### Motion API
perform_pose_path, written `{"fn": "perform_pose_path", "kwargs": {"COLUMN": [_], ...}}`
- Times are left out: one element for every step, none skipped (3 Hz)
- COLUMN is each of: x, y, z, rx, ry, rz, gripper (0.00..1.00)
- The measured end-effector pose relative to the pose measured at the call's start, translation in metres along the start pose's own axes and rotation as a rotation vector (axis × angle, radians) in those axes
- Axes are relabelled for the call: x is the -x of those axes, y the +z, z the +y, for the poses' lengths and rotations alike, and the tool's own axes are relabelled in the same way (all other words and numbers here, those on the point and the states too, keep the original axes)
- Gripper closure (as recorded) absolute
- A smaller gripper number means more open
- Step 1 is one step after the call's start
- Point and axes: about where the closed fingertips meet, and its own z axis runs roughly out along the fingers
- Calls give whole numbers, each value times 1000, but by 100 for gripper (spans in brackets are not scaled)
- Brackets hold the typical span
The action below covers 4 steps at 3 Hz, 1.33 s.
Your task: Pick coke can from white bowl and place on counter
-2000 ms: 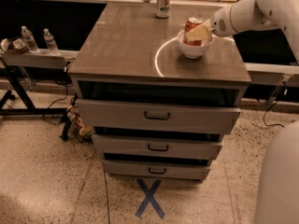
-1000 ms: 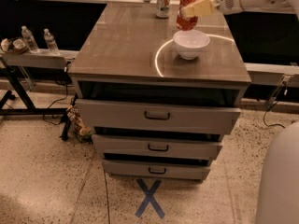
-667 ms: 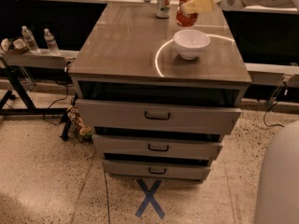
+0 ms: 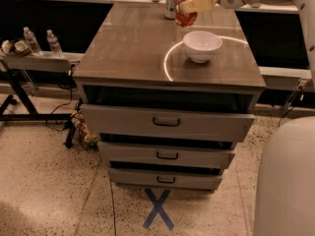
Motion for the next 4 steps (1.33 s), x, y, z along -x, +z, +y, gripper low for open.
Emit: {"fn": "perform_pose_path", "kwargs": {"x": [20,47,47,54], "y": [48,115,116,138], "z": [16,50,50,69], "rx": [55,136,137,165], "ry": [-56,-147,-147,-137], "rz": [-36,-70,-70,-66], "gripper": [100,100,100,100]}}
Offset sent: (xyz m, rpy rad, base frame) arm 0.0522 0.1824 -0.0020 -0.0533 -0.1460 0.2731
